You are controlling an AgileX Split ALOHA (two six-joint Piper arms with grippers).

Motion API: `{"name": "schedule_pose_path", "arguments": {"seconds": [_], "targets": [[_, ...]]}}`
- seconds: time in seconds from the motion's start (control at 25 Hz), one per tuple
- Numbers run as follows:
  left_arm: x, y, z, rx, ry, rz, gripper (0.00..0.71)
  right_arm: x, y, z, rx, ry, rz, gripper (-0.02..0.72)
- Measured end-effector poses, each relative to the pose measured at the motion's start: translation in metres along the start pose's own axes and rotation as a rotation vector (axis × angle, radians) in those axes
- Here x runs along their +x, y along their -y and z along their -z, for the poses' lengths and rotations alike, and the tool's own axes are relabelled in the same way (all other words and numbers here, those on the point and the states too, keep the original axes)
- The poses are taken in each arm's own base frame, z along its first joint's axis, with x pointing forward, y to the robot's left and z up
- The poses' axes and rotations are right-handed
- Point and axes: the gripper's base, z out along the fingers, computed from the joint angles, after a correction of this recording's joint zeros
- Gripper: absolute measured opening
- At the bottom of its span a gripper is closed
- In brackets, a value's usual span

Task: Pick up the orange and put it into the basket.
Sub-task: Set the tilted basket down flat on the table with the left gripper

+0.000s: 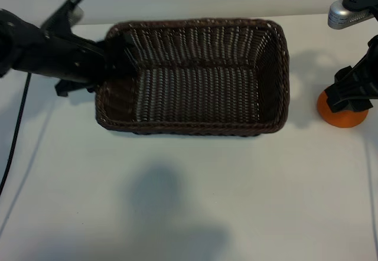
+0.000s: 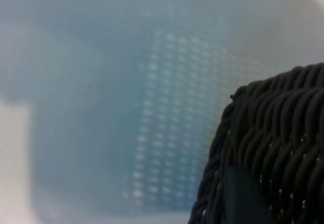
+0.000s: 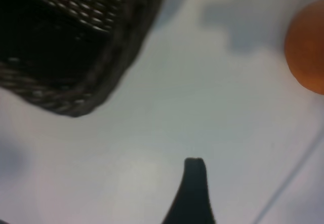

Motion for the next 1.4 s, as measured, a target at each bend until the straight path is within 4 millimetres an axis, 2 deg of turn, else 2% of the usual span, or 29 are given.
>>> {"name": "schedule_pose_path", "arguments": {"seconds": [0.16, 0.28, 0.92, 1.32, 1.4], "targets": [[0.004, -0.009, -0.019, -0.056, -0.035, 0.013, 0.330, 0.000, 0.000, 0.000, 0.000, 0.000, 0.000, 0.595], [0.005, -0.014, -0.026, -0.081, -0.045, 0.017, 0.330, 0.000, 0.000, 0.000, 0.000, 0.000, 0.000, 0.595], [0.004, -0.017, -0.032, -0.090, -0.024, 0.061, 0.330, 0.000, 0.000, 0.000, 0.001, 0.004, 0.000, 0.595], [0.004, -0.017, -0.032, -0.088, -0.027, 0.017, 0.329, 0.000, 0.000, 0.000, 0.001, 0.004, 0.001, 0.595], [0.004, -0.017, -0.032, -0.087, -0.031, 0.016, 0.376, 0.000, 0.000, 0.000, 0.001, 0.004, 0.001, 0.595]]}}
